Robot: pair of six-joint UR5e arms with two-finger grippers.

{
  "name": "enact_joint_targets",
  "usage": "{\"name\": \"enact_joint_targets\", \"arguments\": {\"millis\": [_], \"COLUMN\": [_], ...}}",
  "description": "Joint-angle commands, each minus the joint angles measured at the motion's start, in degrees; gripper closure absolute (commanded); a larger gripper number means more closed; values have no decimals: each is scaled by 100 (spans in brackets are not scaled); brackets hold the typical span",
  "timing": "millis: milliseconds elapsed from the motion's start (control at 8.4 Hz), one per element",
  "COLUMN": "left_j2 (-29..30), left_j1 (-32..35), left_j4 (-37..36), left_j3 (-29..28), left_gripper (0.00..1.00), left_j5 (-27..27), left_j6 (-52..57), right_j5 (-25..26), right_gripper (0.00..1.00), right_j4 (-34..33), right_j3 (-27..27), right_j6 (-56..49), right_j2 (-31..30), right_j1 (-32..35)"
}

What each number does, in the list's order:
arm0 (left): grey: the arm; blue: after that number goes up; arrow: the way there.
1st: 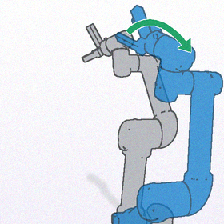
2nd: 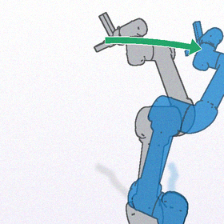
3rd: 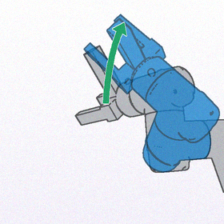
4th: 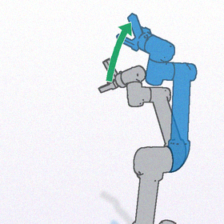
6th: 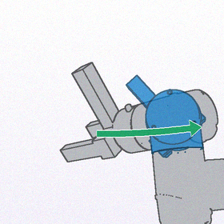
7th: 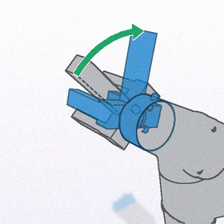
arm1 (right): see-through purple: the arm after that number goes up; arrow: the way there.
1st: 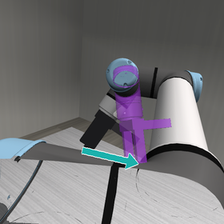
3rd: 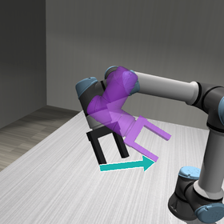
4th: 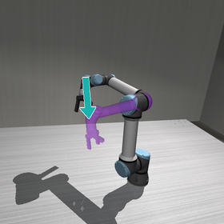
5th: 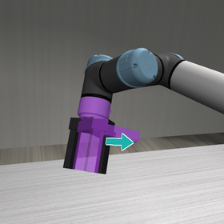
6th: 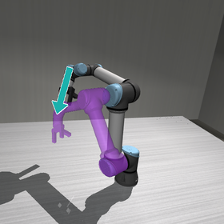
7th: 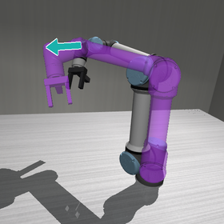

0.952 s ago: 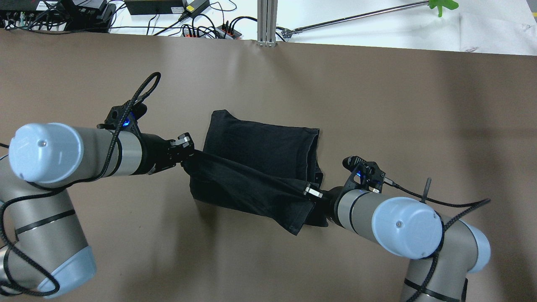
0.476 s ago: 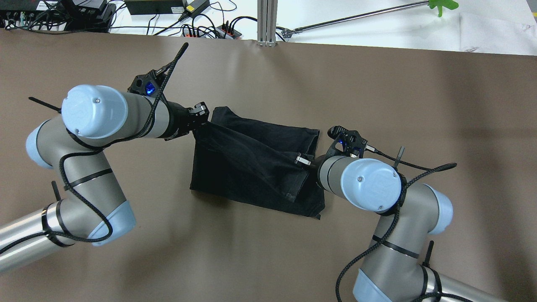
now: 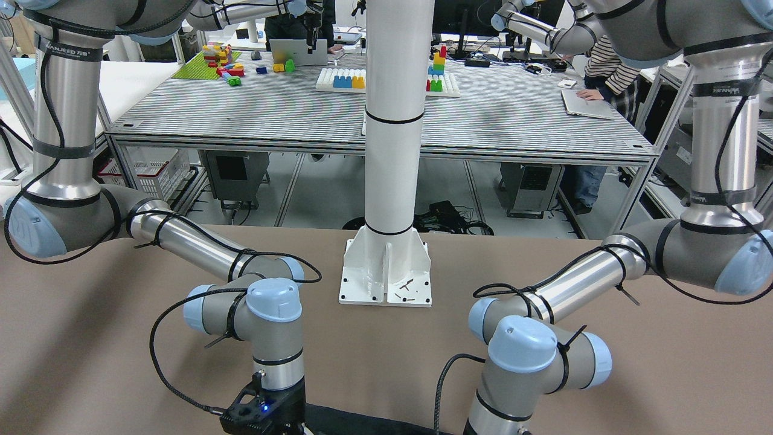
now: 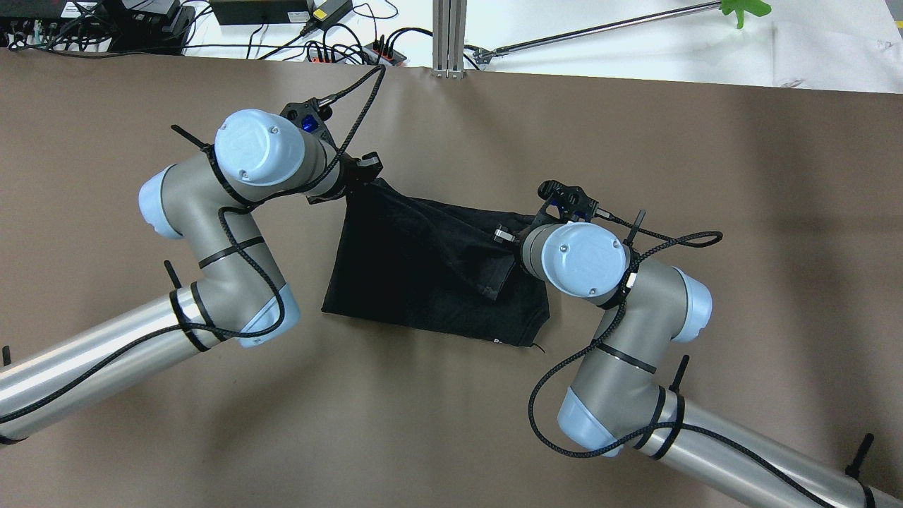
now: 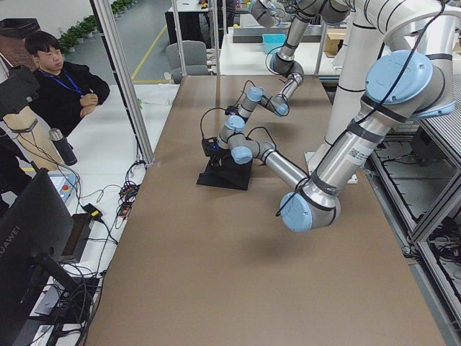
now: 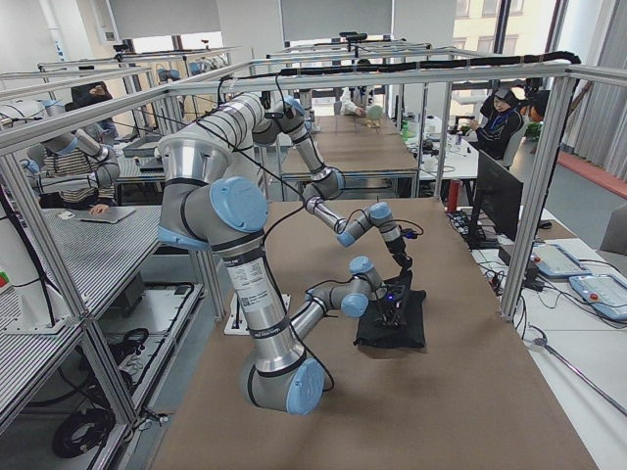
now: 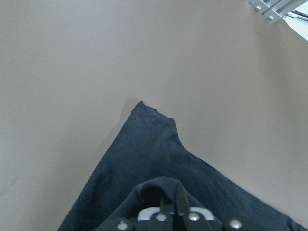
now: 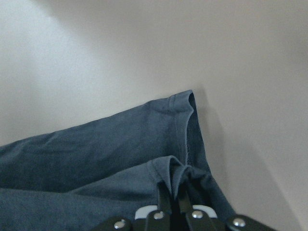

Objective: Fold clothes
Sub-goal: 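Fold the held edge with both grippers away from the robot over the shirt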

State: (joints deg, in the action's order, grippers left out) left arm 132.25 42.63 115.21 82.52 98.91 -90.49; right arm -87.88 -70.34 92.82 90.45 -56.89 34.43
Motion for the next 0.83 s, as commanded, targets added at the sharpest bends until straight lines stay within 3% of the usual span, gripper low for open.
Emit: {"name": "enact_joint_targets", "arguments": {"millis": [0, 119, 238, 476, 595, 714], "left_j2": [512, 512, 503, 451, 424, 381], "left_j1": [279, 463, 674, 764, 755, 764], "left_j4": [19, 28, 28, 80, 133, 168], "left_j3": [-439, -430, -395, -394, -412, -403], "left_gripper": [6, 6, 6, 6, 6, 6], "left_j5": [109, 476, 949, 1112, 1112, 1121], "left_j6": [286, 295, 321, 408, 435, 436], "right_j5": [-1163, -1675, -1837, -1830, -1769, -1472], "right_gripper": [9, 8, 7, 12, 41, 86], "right_j4": [135, 126, 83, 73, 73, 65], "right_j3": [-178, 15, 251, 368, 377, 359], "right_j6": [-457, -502, -485, -406, -284, -47], "right_j2": [204, 240, 284, 310, 328, 337], "right_j1": [684, 844, 846, 593, 234, -100]}}
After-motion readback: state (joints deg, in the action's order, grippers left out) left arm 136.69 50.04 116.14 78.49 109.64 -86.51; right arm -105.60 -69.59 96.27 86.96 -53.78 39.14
